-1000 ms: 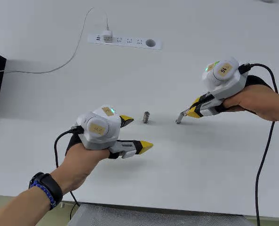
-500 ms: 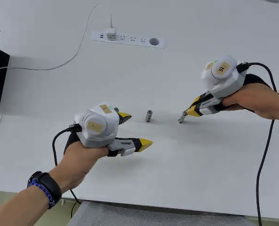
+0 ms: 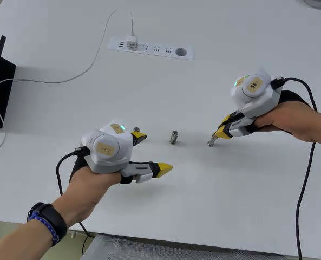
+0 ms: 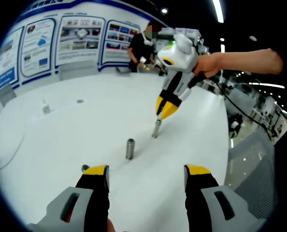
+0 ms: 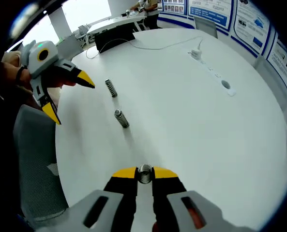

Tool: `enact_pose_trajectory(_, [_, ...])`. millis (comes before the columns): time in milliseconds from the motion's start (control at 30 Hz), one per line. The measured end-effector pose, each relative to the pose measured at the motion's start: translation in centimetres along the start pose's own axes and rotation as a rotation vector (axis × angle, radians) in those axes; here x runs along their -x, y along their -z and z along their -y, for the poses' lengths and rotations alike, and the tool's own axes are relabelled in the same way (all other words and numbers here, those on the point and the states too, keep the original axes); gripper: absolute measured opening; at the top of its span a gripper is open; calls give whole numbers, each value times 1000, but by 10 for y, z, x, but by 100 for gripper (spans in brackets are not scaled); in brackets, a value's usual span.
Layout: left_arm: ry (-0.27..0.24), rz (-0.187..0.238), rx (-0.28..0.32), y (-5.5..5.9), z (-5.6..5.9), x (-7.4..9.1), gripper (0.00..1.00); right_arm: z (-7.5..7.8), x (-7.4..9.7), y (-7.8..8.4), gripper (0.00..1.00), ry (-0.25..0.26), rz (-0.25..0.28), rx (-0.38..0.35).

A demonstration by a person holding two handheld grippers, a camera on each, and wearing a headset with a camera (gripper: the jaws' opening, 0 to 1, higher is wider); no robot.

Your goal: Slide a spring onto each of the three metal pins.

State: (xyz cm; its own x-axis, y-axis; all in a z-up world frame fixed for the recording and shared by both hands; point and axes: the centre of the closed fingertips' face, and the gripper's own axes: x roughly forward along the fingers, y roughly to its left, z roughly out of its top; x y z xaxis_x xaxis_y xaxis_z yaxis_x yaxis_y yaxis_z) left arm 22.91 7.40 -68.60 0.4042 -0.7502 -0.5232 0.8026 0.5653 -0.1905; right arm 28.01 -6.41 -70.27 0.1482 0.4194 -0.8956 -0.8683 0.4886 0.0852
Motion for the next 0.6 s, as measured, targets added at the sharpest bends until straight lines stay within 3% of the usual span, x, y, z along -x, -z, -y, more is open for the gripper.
enact_pose_trajectory(600, [-17, 0, 2, -1, -12, 3, 64, -1, -9, 4, 13, 21, -10, 51])
